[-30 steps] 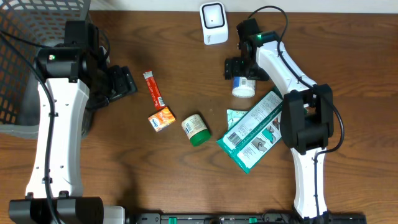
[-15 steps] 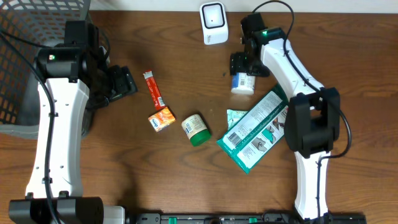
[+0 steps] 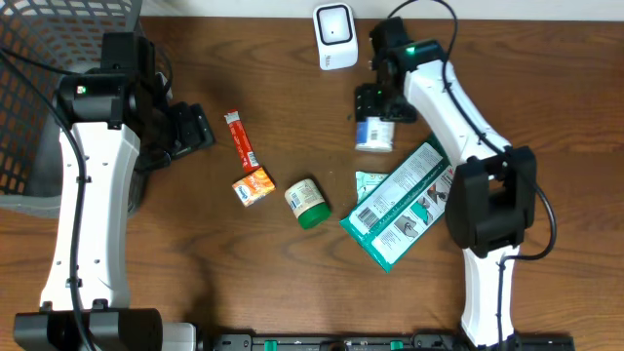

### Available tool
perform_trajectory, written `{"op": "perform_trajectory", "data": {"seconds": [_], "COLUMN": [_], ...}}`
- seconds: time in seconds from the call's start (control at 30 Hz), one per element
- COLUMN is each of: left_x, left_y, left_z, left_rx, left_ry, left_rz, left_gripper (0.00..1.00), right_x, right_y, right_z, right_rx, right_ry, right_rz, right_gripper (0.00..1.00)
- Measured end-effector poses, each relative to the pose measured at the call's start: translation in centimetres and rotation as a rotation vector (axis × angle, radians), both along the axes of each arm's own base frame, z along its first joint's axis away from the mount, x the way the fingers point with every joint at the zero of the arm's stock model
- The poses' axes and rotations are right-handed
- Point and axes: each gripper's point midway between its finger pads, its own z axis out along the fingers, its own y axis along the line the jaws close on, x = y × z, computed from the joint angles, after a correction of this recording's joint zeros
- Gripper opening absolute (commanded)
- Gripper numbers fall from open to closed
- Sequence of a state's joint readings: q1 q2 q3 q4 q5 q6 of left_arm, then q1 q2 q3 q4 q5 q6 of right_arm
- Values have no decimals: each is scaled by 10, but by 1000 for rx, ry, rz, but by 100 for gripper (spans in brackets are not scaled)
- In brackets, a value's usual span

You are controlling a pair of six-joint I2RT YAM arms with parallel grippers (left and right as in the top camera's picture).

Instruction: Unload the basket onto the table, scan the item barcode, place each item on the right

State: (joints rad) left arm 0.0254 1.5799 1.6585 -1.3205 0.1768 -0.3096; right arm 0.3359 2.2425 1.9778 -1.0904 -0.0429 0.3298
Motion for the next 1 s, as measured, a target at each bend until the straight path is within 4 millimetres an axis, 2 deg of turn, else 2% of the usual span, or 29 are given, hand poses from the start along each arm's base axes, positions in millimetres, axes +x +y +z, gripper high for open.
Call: {"op": "perform_trajectory", "data": {"seconds": [0.23, 0.5, 0.6, 0.67, 1.0], "left_x": [0, 0, 0, 0, 0], "left_y": [0, 0, 0, 0, 0], "left_z": [0, 0, 0, 0, 0], "left_rx": [0, 0, 0, 0, 0], "left_ry": [0, 0, 0, 0, 0], "left_rz": [0, 0, 0, 0, 0], "left_gripper": [84, 83, 84, 84, 84], "right_x": [-9, -12, -15, -16, 6], "right_y": [46, 81, 96, 105, 134], "right_z": [2, 7, 9, 11, 31], "right_rx": [21, -68, -95, -104, -120], "right_ry": [-35, -137, -181, -207, -406], "right_rz": [92, 139, 164, 171, 140], "right_gripper": [69, 68, 59, 58, 59]}}
